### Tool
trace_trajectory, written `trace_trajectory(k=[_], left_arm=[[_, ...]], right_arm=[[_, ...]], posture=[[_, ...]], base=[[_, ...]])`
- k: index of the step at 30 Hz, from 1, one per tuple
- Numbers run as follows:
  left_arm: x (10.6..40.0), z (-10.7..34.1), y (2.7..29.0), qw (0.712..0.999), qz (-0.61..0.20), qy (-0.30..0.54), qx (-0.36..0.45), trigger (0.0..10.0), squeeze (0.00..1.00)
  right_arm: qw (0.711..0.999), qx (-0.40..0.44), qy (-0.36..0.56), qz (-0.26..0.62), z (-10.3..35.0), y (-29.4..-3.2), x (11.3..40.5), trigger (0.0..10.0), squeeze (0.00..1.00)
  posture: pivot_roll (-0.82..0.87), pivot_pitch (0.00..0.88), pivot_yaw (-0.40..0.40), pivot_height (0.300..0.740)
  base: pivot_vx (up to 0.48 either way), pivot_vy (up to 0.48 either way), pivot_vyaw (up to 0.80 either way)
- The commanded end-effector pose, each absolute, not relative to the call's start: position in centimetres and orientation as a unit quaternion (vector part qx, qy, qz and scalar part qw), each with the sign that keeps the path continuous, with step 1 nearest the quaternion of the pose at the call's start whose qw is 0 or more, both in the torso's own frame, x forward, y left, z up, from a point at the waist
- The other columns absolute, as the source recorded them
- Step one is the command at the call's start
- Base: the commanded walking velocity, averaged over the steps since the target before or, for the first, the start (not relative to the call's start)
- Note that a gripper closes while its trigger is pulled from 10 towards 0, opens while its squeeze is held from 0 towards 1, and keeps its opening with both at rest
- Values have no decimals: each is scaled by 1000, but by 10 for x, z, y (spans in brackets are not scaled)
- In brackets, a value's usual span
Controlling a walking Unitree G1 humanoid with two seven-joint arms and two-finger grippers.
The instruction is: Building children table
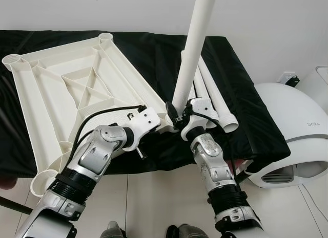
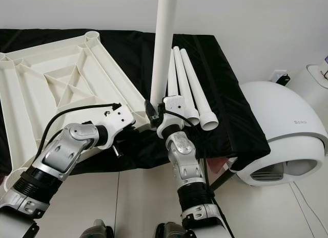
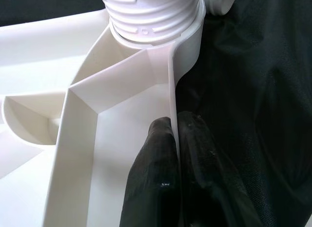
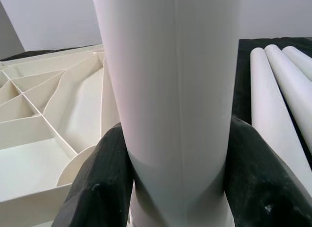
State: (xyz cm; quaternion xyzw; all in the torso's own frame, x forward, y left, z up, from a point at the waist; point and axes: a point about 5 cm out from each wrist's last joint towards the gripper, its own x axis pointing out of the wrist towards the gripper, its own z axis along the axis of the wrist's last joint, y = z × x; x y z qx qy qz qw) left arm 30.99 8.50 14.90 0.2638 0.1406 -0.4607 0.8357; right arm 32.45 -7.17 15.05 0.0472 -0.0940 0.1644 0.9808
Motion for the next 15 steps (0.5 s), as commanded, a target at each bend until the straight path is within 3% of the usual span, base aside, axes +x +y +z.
trace_trajectory(k=[1,7,8,13,14,15], left_arm=[[305,149,78,827,-473,139,269,10000,0],[306,149,78,829,-471,138,268,10000,0],[305,149,78,829,-471,138,268,10000,0],[305,148,78,829,-471,139,268,10000,0],[305,148,77,829,-471,139,267,10000,0],[305,148,77,829,-471,139,267,10000,0]], right_arm=[[980,61,-83,171,147,-54,319,0,0],[981,68,-71,165,144,-48,315,314,0],[982,70,-68,164,144,-48,316,10000,0],[983,69,-67,157,144,-53,318,10000,0],[983,68,-67,157,145,-56,319,10000,184],[983,68,-68,156,145,-58,320,10000,667]], posture=[[15,63,-29,740],[15,60,-30,740],[15,58,-32,740],[12,53,-36,740],[11,51,-37,740],[11,48,-39,740]], base=[[0,0,0],[0,0,0],[0,0,0],[0,0,0],[0,0,0],[0,0,0]])
